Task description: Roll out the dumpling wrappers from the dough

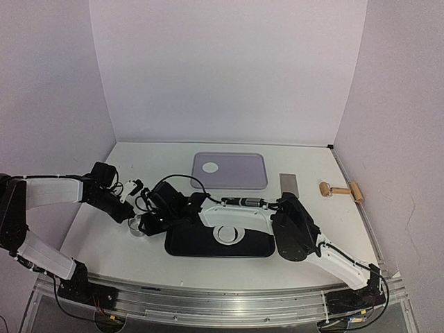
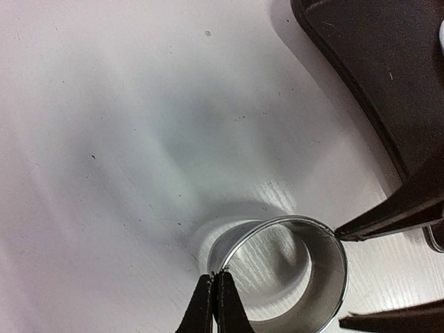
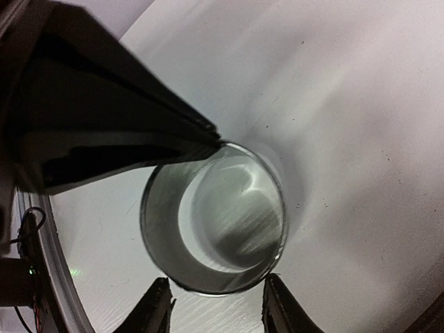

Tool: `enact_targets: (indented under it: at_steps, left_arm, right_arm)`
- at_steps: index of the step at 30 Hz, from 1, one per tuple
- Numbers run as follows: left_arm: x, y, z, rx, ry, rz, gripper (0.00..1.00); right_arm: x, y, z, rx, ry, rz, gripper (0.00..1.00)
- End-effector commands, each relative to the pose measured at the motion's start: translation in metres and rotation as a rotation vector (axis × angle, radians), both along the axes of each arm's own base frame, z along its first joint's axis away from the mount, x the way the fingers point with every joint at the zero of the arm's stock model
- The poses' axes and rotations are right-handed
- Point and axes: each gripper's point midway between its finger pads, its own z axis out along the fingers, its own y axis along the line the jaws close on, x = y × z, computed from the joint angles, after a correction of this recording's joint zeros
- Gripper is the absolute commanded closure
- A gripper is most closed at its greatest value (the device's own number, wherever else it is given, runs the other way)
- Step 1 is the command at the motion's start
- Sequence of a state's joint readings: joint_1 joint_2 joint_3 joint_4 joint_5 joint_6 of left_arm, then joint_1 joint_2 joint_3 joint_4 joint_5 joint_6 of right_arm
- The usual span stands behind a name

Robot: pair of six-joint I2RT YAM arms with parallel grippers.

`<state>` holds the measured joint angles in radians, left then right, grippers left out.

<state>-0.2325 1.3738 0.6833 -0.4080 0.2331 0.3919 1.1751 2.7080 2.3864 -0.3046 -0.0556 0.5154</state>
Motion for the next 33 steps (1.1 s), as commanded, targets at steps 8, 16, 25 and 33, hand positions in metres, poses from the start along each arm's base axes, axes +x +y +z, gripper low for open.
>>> enact_targets:
  at_steps: [8,16,25,33]
  left_arm:
    - [0.029,0.000,0.004,0.014,-0.099,-0.001,1.00]
    - [0.028,-0.002,0.008,0.003,-0.096,0.001,0.86]
    - [0.031,-0.005,0.040,-0.020,-0.111,-0.001,0.63]
    - [0.062,-0.045,0.111,-0.154,-0.142,-0.084,0.41]
  right_arm:
    - [-0.004,-0.026,0.147,0.140,-0.146,0.021,0.43]
    - [0.030,-0.119,0.166,0.059,-0.143,-0.193,0.25]
    - [0.065,-0.263,0.164,-0.185,-0.094,-0.496,0.15]
    - [0.066,-0.453,0.124,-0.546,0.197,-0.747,0.09]
